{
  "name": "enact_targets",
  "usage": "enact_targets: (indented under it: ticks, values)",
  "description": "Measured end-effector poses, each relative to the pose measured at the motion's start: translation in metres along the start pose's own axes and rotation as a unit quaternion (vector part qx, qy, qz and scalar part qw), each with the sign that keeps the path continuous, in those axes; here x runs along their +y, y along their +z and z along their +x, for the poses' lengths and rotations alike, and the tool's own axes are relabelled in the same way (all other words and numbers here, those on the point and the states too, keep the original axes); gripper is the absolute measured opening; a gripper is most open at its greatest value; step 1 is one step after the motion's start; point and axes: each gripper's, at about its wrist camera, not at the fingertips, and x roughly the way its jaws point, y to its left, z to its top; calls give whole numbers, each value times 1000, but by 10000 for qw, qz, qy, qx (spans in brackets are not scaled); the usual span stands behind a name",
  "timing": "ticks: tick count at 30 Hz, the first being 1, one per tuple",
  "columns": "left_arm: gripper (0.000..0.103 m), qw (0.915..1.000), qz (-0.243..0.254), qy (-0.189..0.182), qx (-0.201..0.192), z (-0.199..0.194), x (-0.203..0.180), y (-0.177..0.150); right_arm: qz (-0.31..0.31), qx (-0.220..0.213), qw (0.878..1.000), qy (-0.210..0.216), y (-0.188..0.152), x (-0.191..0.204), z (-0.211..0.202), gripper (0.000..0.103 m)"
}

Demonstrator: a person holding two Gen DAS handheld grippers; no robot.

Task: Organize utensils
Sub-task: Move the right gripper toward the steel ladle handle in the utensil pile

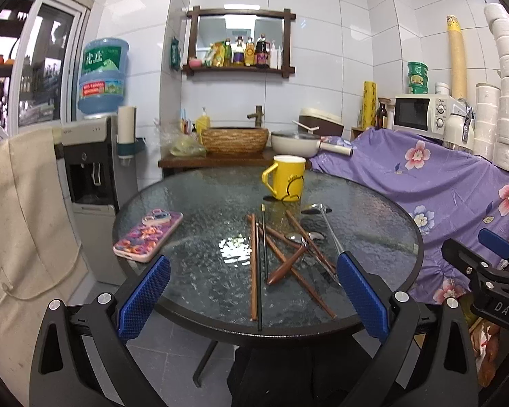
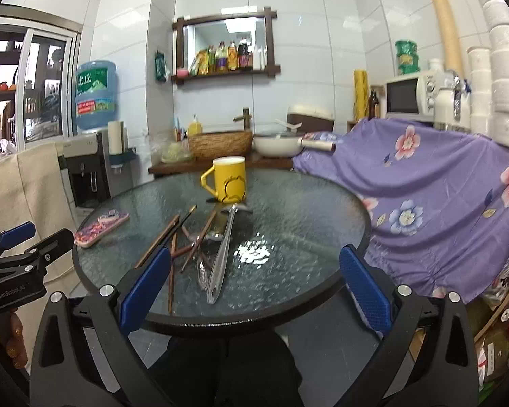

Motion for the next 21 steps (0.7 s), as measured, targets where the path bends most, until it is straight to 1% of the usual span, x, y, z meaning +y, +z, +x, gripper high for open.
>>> enact_targets:
  ticks: [3,6,12,14,18,21]
  values:
    - [97,9993,-102,-135,348,19,6,-8,-258,288,9992,40,-5,5,18,98]
    - [96,9967,-204,-265,736,39,14,-15,-557,611,9966,50,-9,8,41,98]
    - [96,9926,-337,-254,1142,72,28,-15,-641,1119,9911,325,-8,2,77,98]
    - [96,9913,-287,-255,1259,84,31,-12,-634,1289,9887,422,-4,0,91,98]
    - [96,9898,-41,-164,1414,106,35,-4,-611,1470,9858,534,7,-5,115,98]
    - [91,9872,50,-225,1575,123,36,4,-512,1581,9839,661,17,-6,133,98]
